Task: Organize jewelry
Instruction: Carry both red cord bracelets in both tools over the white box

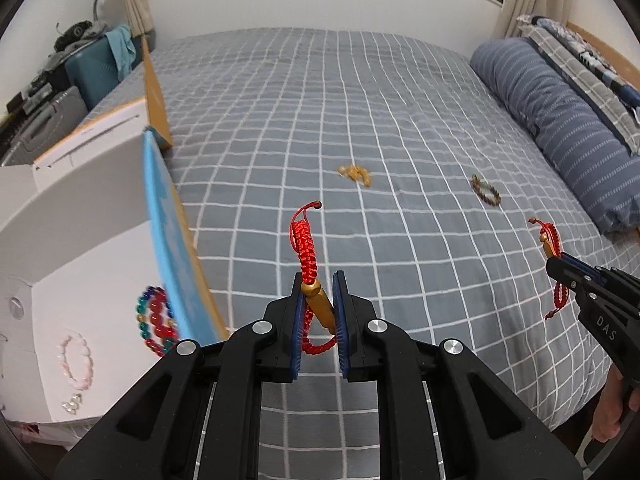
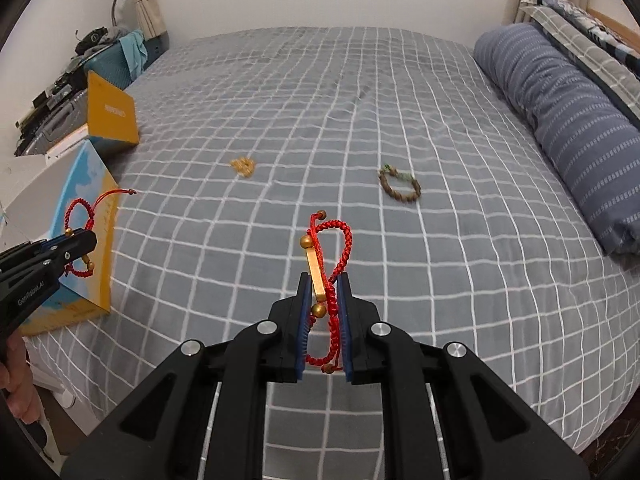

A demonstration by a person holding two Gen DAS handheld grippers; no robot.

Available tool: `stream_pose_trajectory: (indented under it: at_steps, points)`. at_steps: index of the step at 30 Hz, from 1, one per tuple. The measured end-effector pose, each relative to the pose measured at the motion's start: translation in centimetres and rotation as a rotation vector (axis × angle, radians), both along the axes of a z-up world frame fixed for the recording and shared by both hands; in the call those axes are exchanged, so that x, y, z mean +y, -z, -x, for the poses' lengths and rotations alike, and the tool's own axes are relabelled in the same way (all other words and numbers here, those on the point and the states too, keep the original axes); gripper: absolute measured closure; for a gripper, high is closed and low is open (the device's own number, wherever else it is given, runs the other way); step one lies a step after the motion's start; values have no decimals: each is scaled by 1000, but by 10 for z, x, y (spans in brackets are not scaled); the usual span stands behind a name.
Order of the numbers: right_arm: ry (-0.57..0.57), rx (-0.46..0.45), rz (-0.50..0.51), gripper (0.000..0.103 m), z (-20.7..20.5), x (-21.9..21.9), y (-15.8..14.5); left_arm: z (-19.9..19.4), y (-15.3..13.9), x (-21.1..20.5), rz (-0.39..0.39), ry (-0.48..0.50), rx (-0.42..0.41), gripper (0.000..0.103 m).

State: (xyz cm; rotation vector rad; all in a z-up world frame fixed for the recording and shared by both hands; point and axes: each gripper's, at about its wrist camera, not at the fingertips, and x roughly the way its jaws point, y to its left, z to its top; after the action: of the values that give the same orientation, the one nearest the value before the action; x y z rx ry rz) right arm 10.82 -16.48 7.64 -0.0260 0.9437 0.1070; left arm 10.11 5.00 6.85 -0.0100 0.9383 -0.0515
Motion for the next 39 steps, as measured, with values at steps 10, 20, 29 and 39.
stream_pose_trajectory:
  at_steps: [10, 20, 29, 39]
  points:
    - [-76, -39, -31, 91, -16, 48, -28, 3, -30, 33, 0, -50, -40, 90]
    - [-175, -49, -61, 91, -30, 122, -51, 15, -46, 79, 39, -128, -58, 90]
    - [-276, -49, -70, 91, -29, 194, -56, 34, -51, 139, 34, -241, -63, 90]
    - [-364, -49, -56, 91, -17, 270, -47, 54, -36, 207, 28, -371, -44, 90]
